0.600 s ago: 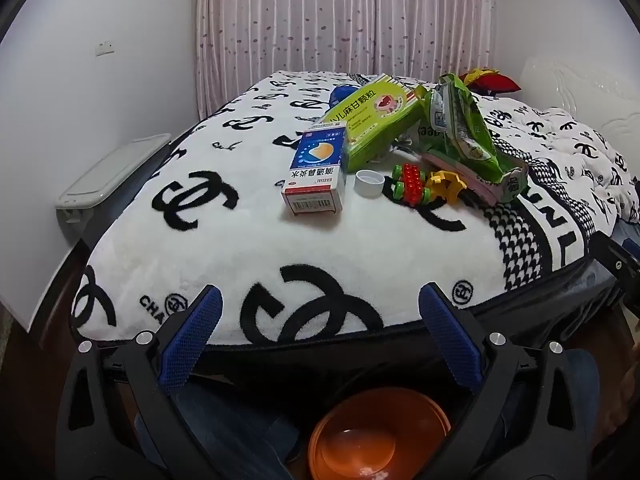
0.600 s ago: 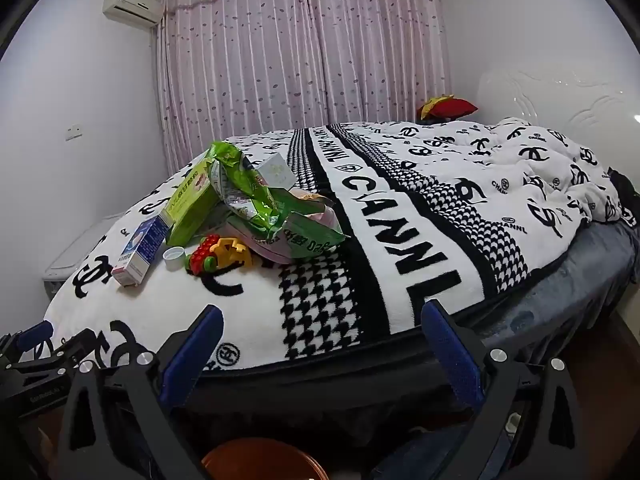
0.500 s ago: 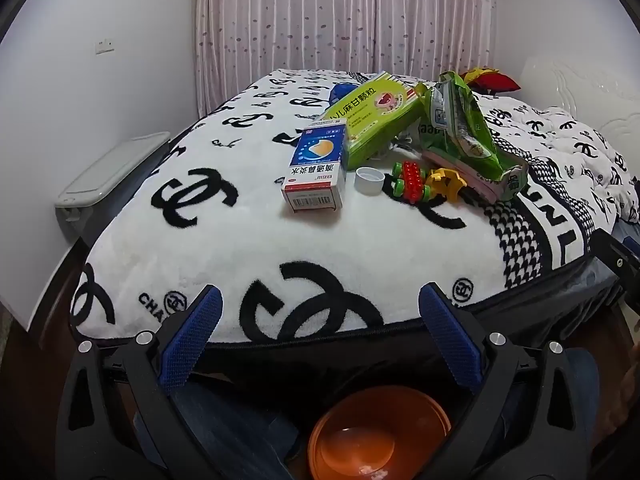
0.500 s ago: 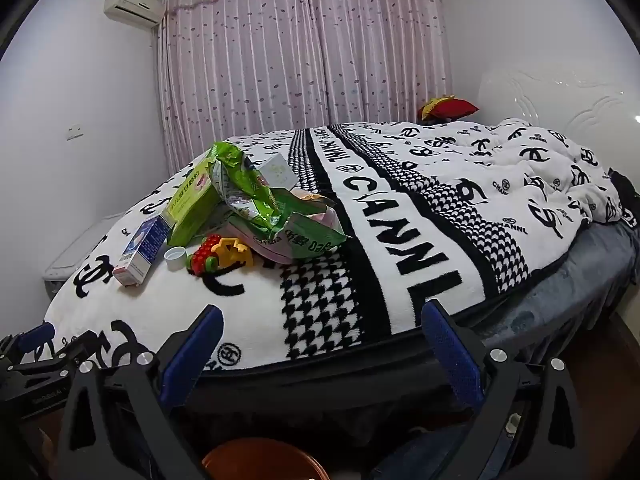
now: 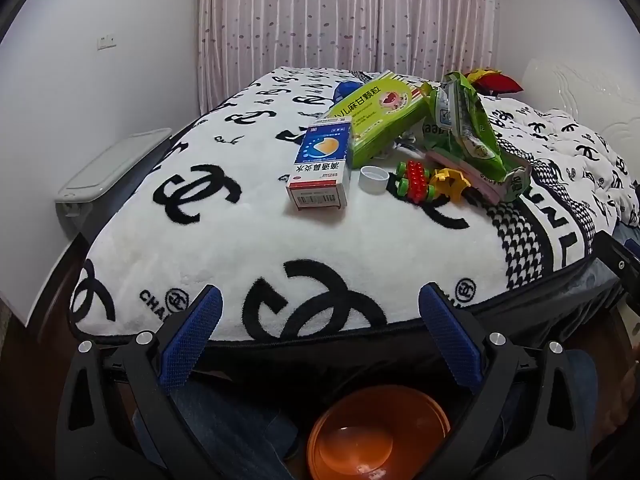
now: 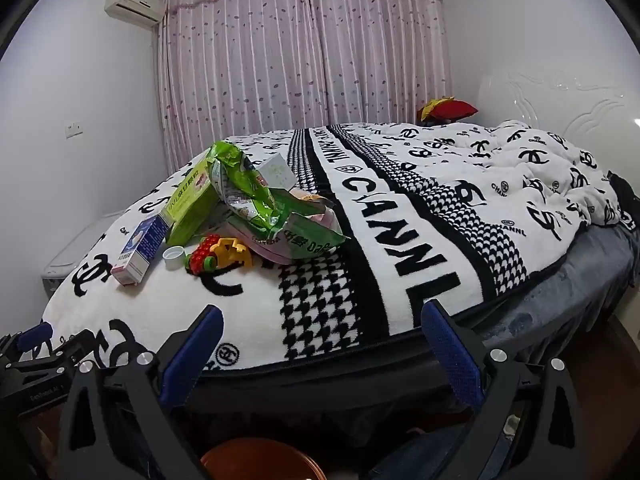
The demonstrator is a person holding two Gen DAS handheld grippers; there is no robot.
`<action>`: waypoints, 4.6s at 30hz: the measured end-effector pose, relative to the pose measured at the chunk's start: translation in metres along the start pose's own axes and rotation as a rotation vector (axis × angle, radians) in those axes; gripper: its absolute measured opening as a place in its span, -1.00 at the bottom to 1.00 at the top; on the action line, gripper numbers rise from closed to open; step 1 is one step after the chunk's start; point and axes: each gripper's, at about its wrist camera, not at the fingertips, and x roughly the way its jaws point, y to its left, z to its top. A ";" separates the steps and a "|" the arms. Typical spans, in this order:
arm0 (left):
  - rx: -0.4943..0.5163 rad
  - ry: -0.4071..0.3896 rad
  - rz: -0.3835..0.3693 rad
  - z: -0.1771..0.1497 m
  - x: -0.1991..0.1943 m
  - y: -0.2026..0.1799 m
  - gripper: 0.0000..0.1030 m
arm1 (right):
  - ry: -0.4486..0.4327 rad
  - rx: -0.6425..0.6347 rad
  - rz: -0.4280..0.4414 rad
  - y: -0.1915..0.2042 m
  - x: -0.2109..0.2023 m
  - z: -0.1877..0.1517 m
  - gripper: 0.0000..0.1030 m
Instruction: Collect trash
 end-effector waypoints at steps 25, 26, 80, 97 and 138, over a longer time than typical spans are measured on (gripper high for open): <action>-0.014 0.032 0.003 0.001 0.011 0.006 0.86 | 0.013 -0.005 0.000 -0.002 0.006 -0.003 0.90; -0.014 0.034 0.003 0.002 0.012 0.006 0.86 | 0.015 -0.005 0.001 -0.002 0.007 -0.003 0.90; -0.050 0.040 -0.047 0.014 0.030 0.015 0.86 | 0.043 -0.010 0.002 0.001 0.014 -0.008 0.90; -0.095 0.061 -0.177 0.086 0.135 0.028 0.17 | 0.077 -0.018 -0.012 -0.001 0.027 -0.013 0.90; -0.024 -0.040 -0.215 0.010 -0.006 0.042 0.02 | 0.085 -0.312 0.157 0.084 0.162 0.113 -0.17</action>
